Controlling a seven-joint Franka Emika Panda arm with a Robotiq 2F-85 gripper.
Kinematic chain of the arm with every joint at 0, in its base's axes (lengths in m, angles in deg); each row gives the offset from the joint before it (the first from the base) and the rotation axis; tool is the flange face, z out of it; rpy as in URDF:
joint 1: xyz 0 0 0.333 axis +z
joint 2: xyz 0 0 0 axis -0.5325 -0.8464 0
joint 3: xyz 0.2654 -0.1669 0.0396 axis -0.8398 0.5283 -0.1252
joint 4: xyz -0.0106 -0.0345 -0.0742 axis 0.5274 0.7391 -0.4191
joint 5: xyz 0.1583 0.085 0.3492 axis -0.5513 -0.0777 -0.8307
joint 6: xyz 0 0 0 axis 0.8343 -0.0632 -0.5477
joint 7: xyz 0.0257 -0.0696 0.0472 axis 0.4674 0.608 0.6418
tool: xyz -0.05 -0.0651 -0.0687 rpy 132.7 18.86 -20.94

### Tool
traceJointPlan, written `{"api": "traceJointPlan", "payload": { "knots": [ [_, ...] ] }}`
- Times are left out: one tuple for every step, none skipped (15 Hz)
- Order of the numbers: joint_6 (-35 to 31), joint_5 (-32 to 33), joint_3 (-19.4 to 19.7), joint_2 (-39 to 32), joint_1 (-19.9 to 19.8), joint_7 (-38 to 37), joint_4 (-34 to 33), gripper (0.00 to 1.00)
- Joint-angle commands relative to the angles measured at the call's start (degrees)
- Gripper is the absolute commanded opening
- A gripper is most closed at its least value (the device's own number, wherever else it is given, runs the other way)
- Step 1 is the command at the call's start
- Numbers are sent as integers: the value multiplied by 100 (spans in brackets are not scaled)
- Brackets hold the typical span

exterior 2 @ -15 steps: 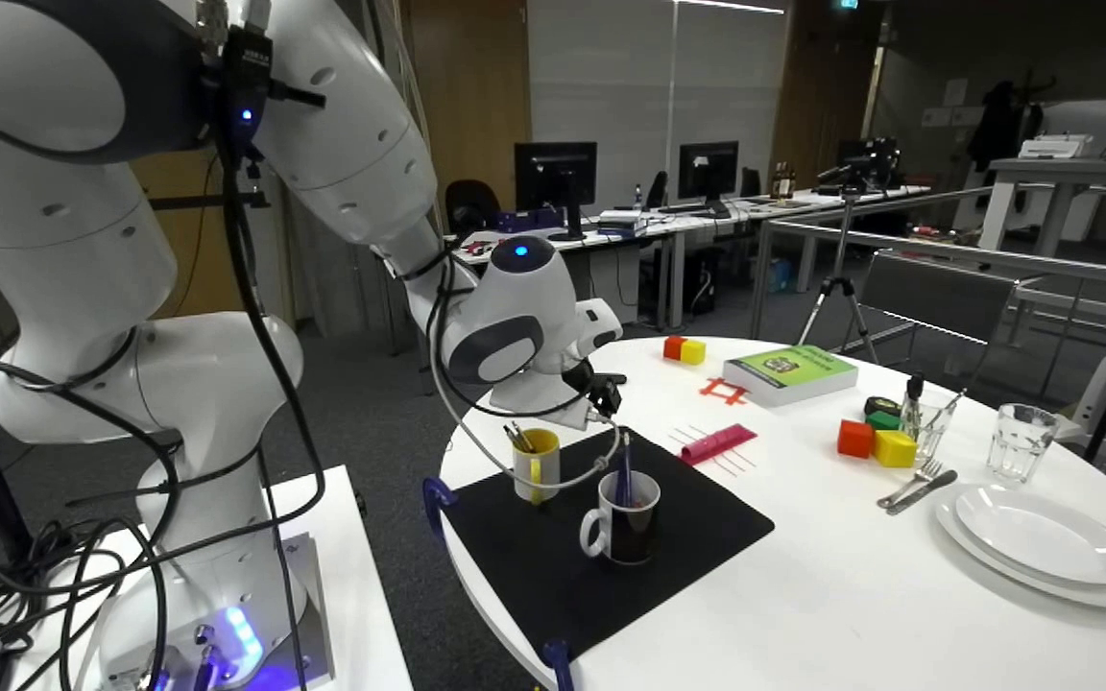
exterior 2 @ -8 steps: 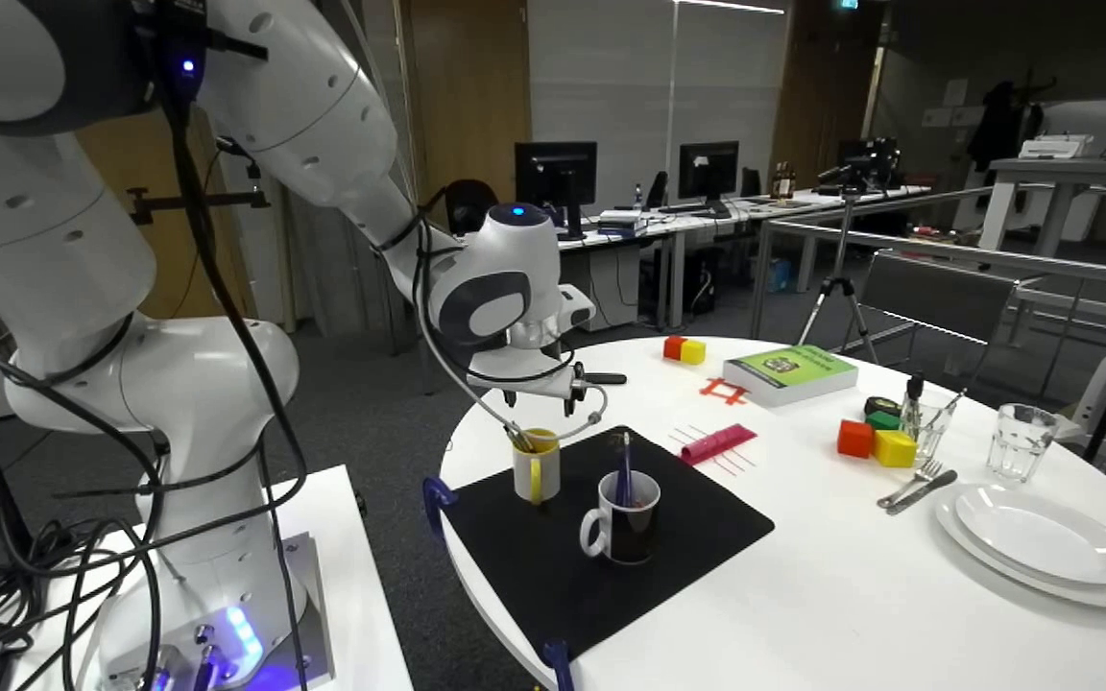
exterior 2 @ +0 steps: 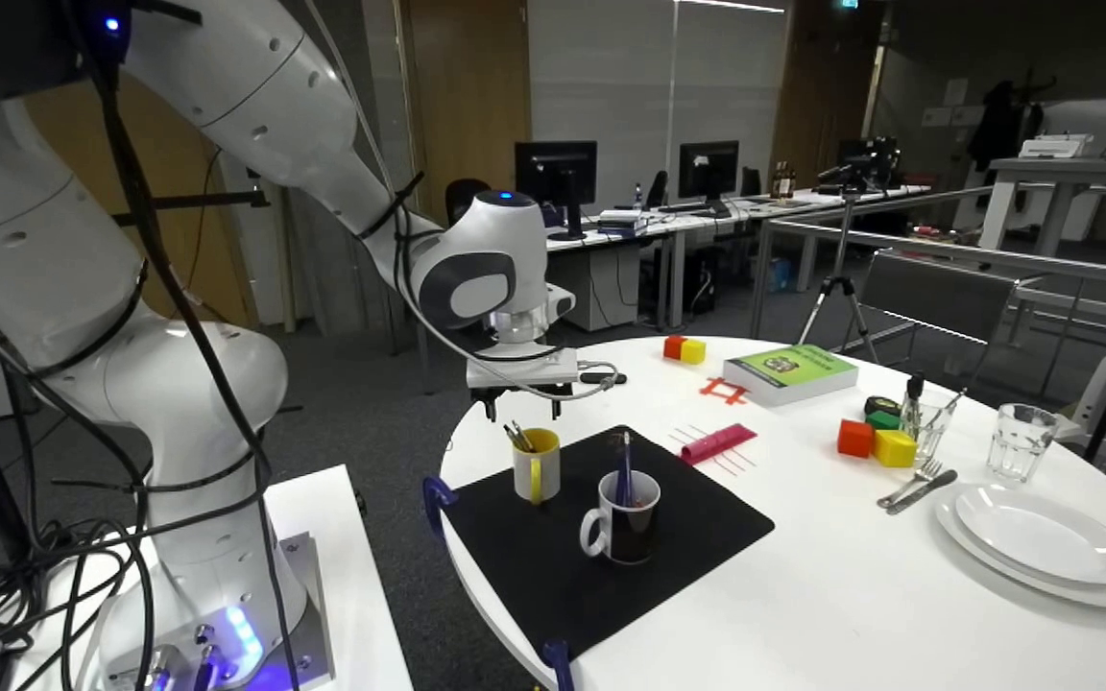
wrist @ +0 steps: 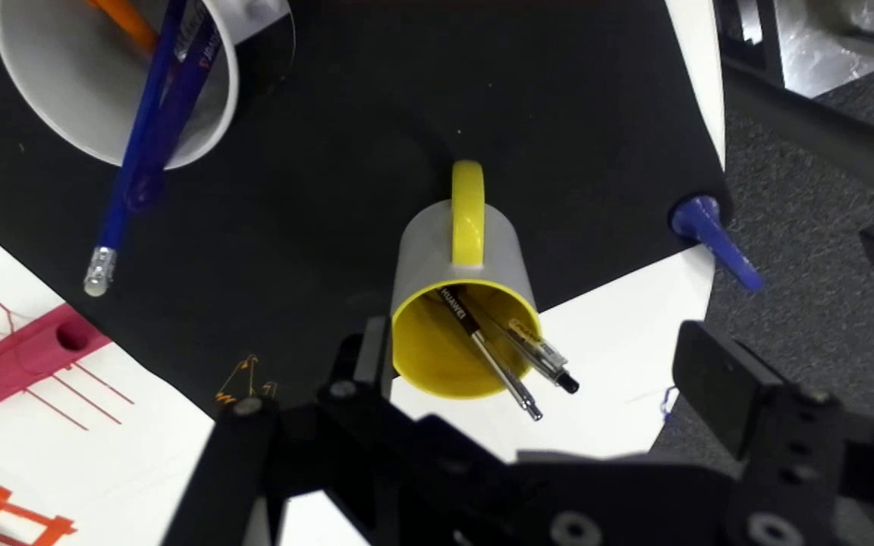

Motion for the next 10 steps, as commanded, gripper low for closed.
{"api": "traceJointPlan", "payload": {
  "knots": [
    [270, 175, -48, 0, -19, 381, 19, 100],
    [326, 156, -11, -16, 38, 428, 22, 100],
    [392, 140, -21, -22, 62, 468, 19, 100],
    [473, 98, 8, -28, 103, 541, 6, 100],
    [507, -518, -589, -250, -378, 1011, 27, 100],
    [585, -713, -639, -286, -371, 1194, 11, 97],
    [689, -942, -820, -334, -479, 1419, -9, 97],
    [752, -1158, -985, -428, -571, 1645, -27, 99],
    [809, -1360, -1188, -537, -686, 1823, -48, 100],
    [839, -1546, -1402, -661, -816, 1995, -70, 100]
  ]
}}
